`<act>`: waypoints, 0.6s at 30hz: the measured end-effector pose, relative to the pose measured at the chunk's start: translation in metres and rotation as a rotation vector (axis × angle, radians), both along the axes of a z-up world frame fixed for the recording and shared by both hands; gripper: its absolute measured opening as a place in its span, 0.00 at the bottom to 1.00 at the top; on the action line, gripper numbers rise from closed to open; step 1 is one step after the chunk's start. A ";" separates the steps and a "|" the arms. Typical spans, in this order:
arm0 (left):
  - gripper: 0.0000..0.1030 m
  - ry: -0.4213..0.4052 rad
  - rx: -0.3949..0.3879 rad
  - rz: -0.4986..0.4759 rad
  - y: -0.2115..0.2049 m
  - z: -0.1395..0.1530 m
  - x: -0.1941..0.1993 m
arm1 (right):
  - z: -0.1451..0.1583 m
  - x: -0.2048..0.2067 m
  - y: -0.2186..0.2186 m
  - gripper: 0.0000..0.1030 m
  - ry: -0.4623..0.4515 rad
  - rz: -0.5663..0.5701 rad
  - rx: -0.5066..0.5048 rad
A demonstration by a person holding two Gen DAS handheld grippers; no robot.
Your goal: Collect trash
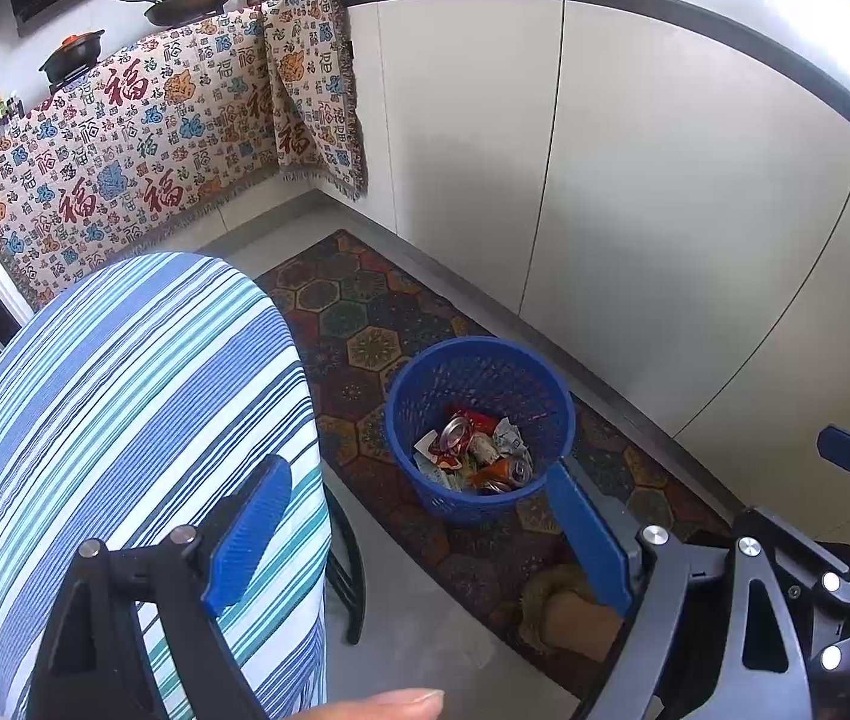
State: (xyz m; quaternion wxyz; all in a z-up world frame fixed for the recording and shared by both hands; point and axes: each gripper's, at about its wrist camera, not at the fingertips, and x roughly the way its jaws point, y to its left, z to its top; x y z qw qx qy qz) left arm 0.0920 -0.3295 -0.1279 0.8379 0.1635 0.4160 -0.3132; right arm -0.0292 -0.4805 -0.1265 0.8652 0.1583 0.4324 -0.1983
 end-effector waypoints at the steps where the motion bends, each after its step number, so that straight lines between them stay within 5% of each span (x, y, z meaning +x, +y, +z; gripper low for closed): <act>1: 0.87 0.001 0.000 0.000 0.000 0.000 0.000 | 0.000 0.000 0.000 1.00 0.000 0.000 0.000; 18: 0.87 -0.002 0.007 -0.012 -0.002 0.000 0.000 | -0.002 0.002 -0.006 1.00 0.008 -0.001 0.003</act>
